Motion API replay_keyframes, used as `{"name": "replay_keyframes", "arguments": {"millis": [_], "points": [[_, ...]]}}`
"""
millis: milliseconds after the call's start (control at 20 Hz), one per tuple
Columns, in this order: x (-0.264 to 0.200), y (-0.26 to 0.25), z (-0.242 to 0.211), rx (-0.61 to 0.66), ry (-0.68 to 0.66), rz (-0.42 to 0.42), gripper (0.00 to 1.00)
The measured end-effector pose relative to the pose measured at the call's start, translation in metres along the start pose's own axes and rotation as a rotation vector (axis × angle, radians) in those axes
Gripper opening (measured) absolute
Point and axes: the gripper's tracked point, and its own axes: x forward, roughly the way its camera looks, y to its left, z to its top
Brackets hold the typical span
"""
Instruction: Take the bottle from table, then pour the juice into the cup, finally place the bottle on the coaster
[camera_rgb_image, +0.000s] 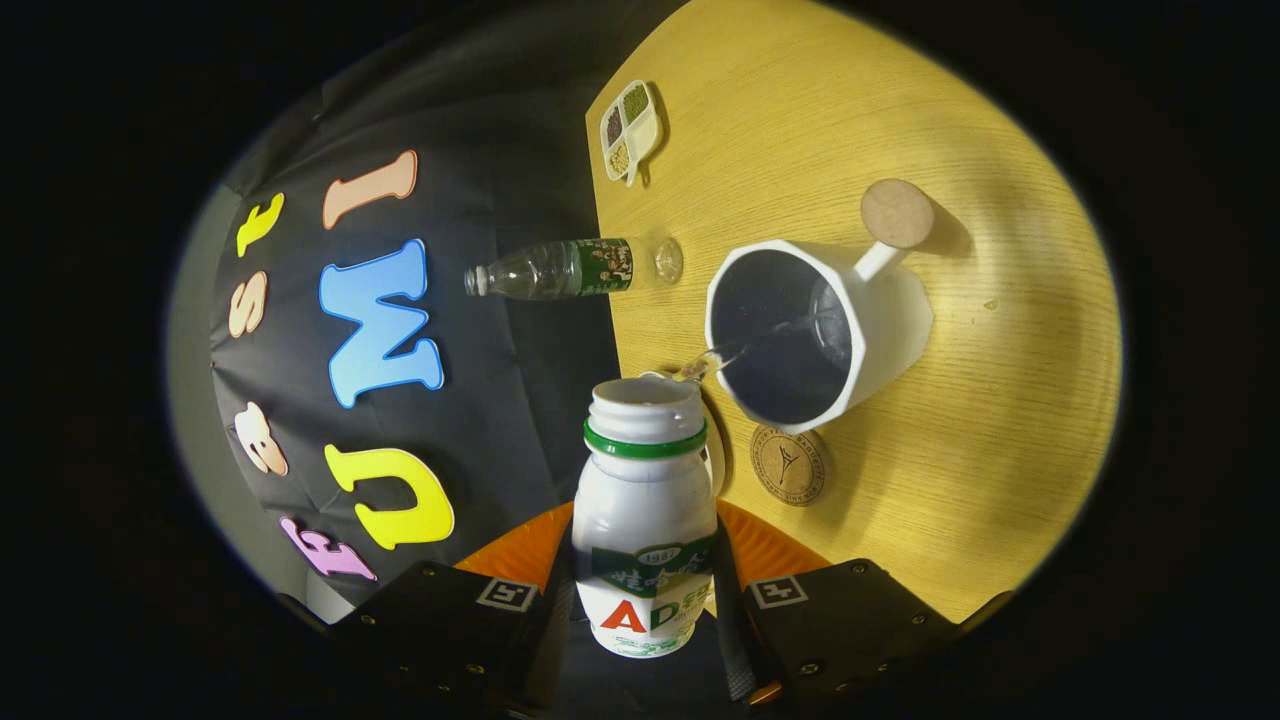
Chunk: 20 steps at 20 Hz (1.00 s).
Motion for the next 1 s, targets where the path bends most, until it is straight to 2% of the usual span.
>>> {"name": "replay_keyframes", "arguments": {"millis": [1000], "points": [[0.004, 0.002, -0.007, 0.041, -0.017, 0.002, 0.62]]}}
